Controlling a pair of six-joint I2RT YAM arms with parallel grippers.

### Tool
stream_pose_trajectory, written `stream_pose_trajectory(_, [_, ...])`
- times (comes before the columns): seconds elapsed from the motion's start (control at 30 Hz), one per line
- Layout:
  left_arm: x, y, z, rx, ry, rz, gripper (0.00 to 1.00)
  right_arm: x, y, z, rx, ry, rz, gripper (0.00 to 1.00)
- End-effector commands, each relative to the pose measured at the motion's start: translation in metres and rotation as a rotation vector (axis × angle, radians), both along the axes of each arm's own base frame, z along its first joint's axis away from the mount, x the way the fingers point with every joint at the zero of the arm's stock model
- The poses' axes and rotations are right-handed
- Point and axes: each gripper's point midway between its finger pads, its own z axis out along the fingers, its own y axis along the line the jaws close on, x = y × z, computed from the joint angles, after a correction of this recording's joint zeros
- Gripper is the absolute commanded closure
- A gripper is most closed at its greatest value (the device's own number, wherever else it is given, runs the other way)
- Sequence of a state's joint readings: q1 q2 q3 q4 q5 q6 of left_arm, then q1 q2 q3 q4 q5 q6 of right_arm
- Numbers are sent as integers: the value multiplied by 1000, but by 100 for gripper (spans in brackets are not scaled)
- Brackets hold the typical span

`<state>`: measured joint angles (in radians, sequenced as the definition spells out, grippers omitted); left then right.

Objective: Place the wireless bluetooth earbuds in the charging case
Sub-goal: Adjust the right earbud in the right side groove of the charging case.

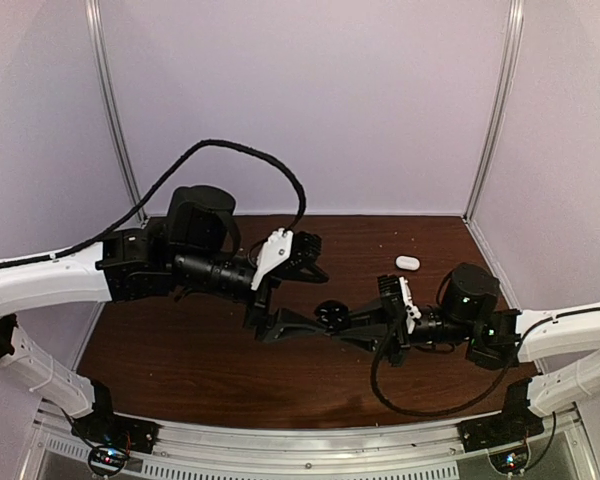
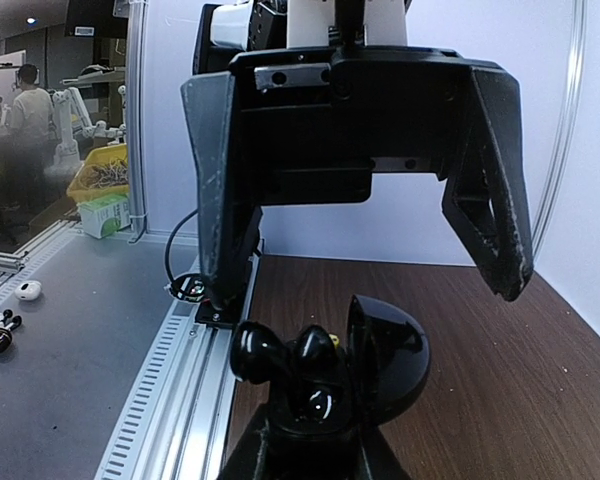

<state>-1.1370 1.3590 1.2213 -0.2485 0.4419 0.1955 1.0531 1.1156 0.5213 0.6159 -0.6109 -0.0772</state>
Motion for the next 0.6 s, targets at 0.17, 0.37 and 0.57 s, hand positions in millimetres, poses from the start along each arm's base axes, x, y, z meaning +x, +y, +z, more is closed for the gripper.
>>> stream_pose_trajectory(0.17, [-7,-7,14,-41,-38,-55,17,-1,2,14,31,-2,20,100])
stream_pose_trajectory(0.37, [-3,-10,6,-13,-35,-44,19,-1,3,13,33,-1,24,100])
stream_pose_trajectory(0.57, [1,-13,7,-12,-44,-29,23,-1,3,13,33,1,26,100])
